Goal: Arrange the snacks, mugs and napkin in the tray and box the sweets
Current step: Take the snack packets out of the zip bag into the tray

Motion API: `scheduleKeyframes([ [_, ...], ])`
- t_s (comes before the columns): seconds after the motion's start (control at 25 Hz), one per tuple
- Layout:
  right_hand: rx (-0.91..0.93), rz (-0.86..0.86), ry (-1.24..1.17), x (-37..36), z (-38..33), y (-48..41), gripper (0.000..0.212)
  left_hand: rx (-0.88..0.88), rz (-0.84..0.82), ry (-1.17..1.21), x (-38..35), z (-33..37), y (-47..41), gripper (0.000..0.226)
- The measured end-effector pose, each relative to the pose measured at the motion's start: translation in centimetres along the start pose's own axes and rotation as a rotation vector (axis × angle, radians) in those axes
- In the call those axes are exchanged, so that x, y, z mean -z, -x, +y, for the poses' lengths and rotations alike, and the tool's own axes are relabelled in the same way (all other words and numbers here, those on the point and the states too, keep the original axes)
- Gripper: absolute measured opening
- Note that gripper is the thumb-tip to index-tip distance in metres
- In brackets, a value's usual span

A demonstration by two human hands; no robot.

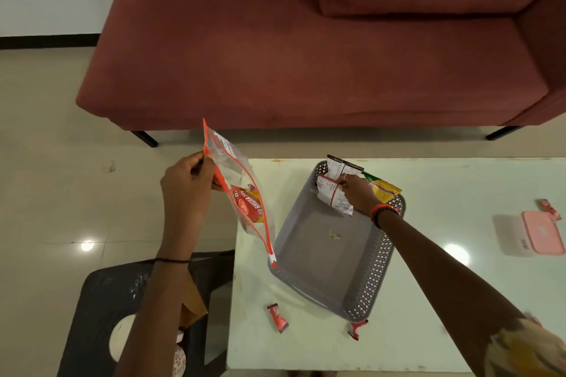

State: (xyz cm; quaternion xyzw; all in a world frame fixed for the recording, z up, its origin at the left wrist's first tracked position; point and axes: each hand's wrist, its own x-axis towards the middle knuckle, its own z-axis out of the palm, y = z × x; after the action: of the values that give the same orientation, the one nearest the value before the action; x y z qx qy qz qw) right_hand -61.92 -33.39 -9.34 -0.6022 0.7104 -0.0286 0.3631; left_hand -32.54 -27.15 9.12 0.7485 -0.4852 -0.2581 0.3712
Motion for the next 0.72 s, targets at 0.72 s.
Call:
scheduleKeyframes([
  [0.72, 0.128, 0.245, 0.388, 0.5, 0.4, -1.5, 0.028, 0.038, -0.033, -0.007, -0.5, -1.8, -0.8, 0.035],
])
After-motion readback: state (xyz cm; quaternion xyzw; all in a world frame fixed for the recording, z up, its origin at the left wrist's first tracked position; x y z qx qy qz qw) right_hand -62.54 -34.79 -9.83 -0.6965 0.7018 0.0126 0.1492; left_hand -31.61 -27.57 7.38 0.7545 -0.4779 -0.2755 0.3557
